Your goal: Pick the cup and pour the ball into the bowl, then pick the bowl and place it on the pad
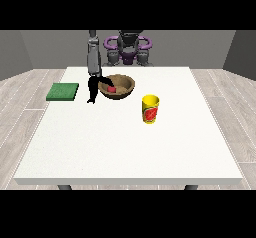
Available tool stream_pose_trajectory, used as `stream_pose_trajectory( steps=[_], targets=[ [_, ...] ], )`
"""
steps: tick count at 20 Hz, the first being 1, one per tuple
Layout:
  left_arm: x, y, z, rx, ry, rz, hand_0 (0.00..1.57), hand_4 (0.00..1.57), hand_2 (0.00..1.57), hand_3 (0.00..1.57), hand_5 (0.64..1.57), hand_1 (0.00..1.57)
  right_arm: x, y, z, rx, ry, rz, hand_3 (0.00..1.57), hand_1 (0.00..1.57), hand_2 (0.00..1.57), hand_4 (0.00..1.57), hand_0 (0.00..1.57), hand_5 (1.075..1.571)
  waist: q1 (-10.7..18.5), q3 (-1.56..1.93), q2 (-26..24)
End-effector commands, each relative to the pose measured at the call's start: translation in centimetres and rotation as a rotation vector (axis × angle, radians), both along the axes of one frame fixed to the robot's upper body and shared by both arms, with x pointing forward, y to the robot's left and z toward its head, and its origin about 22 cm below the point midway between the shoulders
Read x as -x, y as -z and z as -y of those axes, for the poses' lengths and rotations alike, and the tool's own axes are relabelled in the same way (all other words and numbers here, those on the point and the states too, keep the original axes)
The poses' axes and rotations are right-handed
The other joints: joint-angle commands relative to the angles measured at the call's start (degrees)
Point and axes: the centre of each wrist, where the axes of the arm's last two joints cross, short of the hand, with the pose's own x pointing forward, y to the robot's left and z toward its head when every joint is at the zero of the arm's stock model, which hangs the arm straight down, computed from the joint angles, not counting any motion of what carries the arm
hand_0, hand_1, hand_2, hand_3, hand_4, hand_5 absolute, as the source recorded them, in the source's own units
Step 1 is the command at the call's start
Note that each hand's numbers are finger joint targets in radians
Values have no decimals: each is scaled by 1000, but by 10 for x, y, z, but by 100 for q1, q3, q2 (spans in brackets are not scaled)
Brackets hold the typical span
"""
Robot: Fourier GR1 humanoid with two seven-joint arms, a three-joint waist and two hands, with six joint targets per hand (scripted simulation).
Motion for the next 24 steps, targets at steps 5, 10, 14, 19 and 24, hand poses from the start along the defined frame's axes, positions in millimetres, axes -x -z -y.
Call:
stream_pose_trajectory(
  steps=[5, 10, 14, 19, 24],
  targets=[
    [4, -2, -7, 1, 1, -7, 0, 0, 0, 0, 1541, 0, 25, 43, -6, 34, 50, -296, 1571, 1571, 1571, 1107, 1571, 1410, 189, 126, 112],
    [-5, 20, -20, 26, 4, -78, 0, 0, 0, 0, 1547, 0, 13, 19, 7, 276, 131, -339, 1571, 1571, 1571, 1169, 1571, 1457, 133, 114, -215],
    [-6, 67, -56, 66, -83, -181, 0, 0, 0, 0, 1548, 0, -1, -18, 0, 340, 77, -429, 1571, 1571, 1571, 1226, 1571, 1472, -343, 109, -792],
    [24, 81, -116, 89, -173, -193, 0, 0, 0, 0, 1544, 0, -23, -91, -8, 463, 27, -432, 1571, 1571, 1571, 1249, 1571, 1472, -909, 108, -960],
    [29, 75, -117, 85, -172, -128, 0, 0, 0, 0, 1542, 0, -24, -85, 34, 430, 7, -440, 1571, 1571, 1571, 1287, 1571, 1507, -929, 130, -562]
  ],
)
